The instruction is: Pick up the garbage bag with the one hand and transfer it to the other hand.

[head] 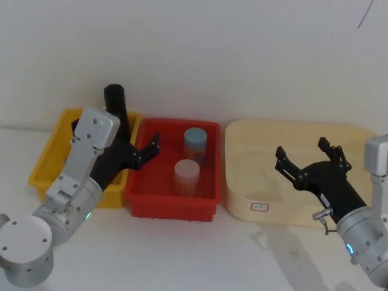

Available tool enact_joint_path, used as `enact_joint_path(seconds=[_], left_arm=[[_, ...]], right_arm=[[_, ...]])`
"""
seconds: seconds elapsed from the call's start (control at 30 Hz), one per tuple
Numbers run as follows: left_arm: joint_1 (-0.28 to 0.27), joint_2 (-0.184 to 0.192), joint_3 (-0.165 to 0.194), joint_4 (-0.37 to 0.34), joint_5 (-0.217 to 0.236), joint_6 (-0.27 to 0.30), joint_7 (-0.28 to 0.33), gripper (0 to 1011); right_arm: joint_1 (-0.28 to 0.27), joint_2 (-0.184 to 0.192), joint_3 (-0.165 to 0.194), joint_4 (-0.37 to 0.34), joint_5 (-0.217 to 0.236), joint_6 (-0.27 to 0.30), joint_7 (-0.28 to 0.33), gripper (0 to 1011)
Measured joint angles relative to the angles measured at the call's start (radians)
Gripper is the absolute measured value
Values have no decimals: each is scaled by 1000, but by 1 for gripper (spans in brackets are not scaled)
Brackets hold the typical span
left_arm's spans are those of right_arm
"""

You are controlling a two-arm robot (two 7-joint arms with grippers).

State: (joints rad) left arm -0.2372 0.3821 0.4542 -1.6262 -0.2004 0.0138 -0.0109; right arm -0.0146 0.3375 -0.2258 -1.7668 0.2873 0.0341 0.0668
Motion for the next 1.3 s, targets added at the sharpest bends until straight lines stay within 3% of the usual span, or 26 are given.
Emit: enact_joint_path(seconds=[1.3], left_arm=[[0,0,0,0,0,0,0,1001]], right_arm=[[0,0,0,0,0,0,0,1001]])
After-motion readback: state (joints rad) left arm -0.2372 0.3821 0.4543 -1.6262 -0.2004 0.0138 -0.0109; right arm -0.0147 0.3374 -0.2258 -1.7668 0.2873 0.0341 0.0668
